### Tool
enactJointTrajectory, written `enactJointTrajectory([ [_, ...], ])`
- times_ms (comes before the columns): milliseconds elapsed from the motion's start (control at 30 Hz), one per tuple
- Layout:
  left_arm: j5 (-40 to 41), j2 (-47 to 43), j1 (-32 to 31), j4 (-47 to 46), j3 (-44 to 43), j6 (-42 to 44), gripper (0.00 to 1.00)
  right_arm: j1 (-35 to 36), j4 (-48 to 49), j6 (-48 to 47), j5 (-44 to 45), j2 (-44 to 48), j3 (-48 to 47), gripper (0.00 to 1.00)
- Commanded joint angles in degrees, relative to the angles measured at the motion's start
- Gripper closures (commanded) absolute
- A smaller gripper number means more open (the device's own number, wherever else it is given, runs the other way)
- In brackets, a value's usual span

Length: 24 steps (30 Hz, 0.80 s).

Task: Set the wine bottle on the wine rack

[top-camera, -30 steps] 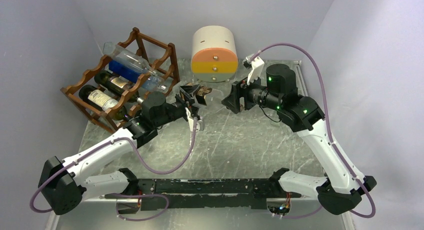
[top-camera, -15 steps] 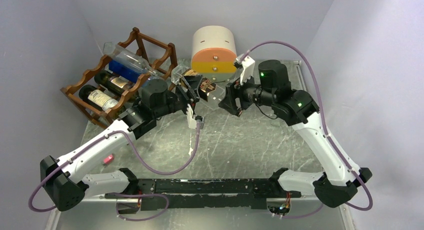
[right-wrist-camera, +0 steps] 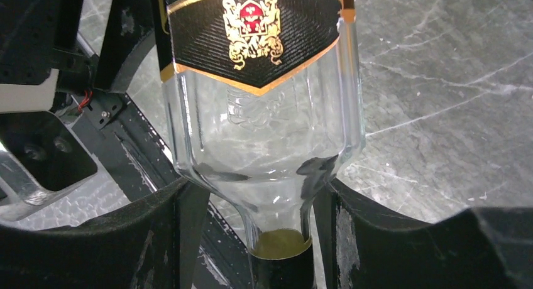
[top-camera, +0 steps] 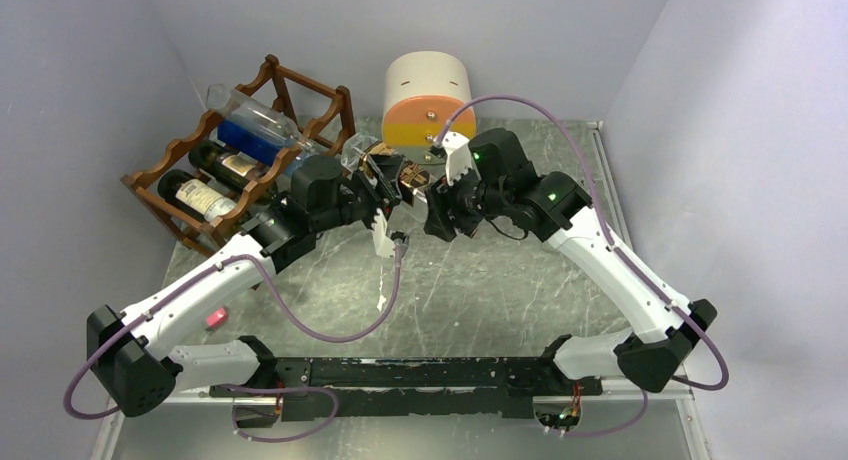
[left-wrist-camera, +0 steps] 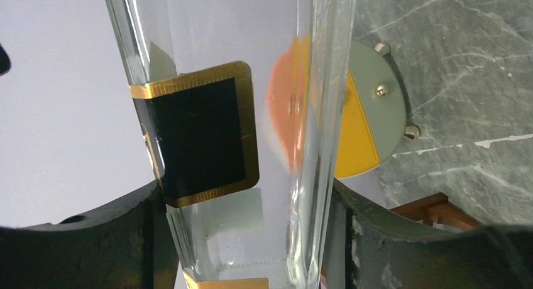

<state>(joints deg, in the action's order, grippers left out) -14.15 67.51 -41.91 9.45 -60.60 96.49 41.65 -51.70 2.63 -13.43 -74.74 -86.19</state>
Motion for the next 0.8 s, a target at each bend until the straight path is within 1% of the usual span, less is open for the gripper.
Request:
enactJointTrajectory([
  [0, -1.02, -2.62, 0.69, -8.43, -4.89, 1.66, 0.93, 0.45, 0.42, -0.61, 0.23, -0.77, 1.20, 0.37],
  [100, -1.64, -3.02, 0.90, -8.19, -4.88, 1.57, 0.93, 0.62, 1.05, -0.61, 0.13, -1.19, 1.44, 0.37],
  [133, -1.95, -3.06, 0.95, -8.17, -4.92, 1.40, 0.93, 0.75, 1.15, -0.61, -0.05, -1.46, 1.30, 0.39],
  [167, -2.07, -3.16, 0.96, -8.14, -4.96, 1.27, 0.93, 0.94, 1.28, -0.55, -0.15, -1.65, 1.18, 0.42],
  [200, -1.98, -3.12, 0.95, -8.20, -4.95, 0.95, 0.93, 1.35, 1.40, -0.53, -0.25, -1.89, 1.12, 0.52],
  [300, -1.20, -3.18, 1.12, -8.03, -5.45, -0.24, 0.93, 3.54, 1.80, 0.01, 1.54, -2.24, 0.80, 0.71],
  [400, -1.44, -2.93, 1.94, -7.43, -6.23, -1.64, 0.93, 5.39, 2.80, 0.79, 3.86, -2.18, 0.47, 0.96],
  [433, -1.86, -2.91, 2.18, -7.49, -6.21, -2.04, 0.93, 5.61, 3.20, 1.06, 4.64, -2.12, 0.28, 1.00],
  [467, -2.45, -2.96, 2.26, -7.92, -5.90, -2.37, 0.91, 5.80, 3.64, 1.32, 5.55, -2.02, 0.10, 1.00],
  [500, -2.72, -3.06, 2.37, -8.69, -5.36, -2.76, 0.87, 5.96, 4.32, 1.71, 6.47, -1.73, -0.01, 1.00],
  [533, -3.11, -3.29, 2.39, -10.02, -4.47, -3.24, 0.80, 6.06, 5.00, 1.95, 7.14, -1.40, 0.02, 1.00],
  [633, -4.13, -4.43, 2.36, -17.52, -0.36, -4.80, 0.45, 6.16, 7.60, 2.73, 8.61, -0.28, -0.24, 1.00],
  [667, -4.37, -4.82, 2.41, -19.52, 1.03, -4.82, 0.36, 6.20, 8.34, 2.95, 9.01, 0.03, -0.29, 1.00],
  [733, -4.46, -5.39, 2.37, -22.06, 2.96, -5.17, 0.25, 6.21, 9.36, 3.30, 9.92, 0.65, -0.61, 1.00],
  [767, -4.24, -5.43, 2.43, -22.29, 3.32, -5.18, 0.03, 6.21, 9.70, 3.41, 10.14, 0.76, -0.79, 1.00],
])
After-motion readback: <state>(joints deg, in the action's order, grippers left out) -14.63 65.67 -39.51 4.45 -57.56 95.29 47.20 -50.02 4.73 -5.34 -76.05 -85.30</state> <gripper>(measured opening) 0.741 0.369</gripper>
